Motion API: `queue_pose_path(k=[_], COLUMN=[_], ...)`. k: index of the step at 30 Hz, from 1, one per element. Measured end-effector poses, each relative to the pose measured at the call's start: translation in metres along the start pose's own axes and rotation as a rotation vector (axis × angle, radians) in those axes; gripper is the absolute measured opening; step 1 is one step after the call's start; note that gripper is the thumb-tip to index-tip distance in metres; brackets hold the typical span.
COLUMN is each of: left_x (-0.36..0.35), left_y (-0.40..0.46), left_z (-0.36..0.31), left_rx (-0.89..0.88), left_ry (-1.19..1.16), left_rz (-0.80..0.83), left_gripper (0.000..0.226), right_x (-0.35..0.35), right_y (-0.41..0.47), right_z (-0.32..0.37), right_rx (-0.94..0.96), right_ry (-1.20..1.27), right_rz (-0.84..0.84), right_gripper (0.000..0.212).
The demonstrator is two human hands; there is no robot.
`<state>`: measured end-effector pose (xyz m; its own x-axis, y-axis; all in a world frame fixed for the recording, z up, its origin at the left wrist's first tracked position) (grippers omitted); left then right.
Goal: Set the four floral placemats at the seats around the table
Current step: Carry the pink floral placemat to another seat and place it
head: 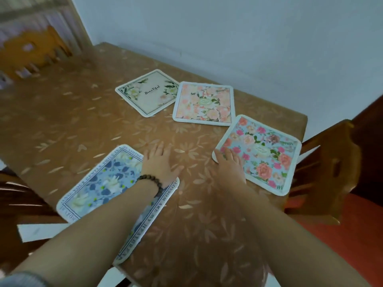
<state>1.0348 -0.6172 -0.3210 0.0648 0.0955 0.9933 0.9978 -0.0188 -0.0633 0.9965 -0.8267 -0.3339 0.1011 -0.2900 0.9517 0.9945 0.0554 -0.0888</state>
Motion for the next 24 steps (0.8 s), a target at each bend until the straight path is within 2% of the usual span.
queue_pose_path(k=[7,12,17,20,22,24], left_x=[-0.008,-0.041,-0.074,-0.088,-0.097,-0.103], left_y=[0.094,0.18,0.247,0.277,0.294,0.308], left_z=[-0.011,-0.014,-0.023,-0.033,-0.035,-0.037], left_rx=[0.003,0.04,0.079,0.09,0.127,0.163], left_ry=[-0.013,0.0,-0.048,-0.087,-0.077,-0.068], left_rz=[0.008,0.059,0.112,0.099,0.098,0.1], left_gripper=[0.084,0.09,0.094,0.091,0.096,0.104], right_x=[-0.001,-0.018,-0.024,-0.025,-0.028,-0.033], right_y=[0.089,0.176,0.246,0.279,0.293,0.301], right_z=[-0.038,-0.066,-0.1,-0.121,-0.136,-0.152], right_rx=[-0.038,-0.067,-0.116,-0.125,-0.16,-0.23], right_ry=[0.033,0.025,-0.019,-0.022,-0.015,0.006], right_rz=[-0.007,0.047,0.043,0.026,0.032,0.052], right_gripper=[0.066,0.067,0.081,0.077,0.076,0.086])
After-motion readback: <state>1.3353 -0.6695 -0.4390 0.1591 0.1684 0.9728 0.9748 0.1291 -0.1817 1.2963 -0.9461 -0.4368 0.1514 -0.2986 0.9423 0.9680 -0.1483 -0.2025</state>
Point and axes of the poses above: each hand's wrist, its own y-axis towards the middle knuckle, its own x-axis out of the back of the hand, z = x × y, the point moved 10 cm from there along y, towards the middle knuckle, and after that the axes turned 11 degrees about x, right-handed, at the moved point
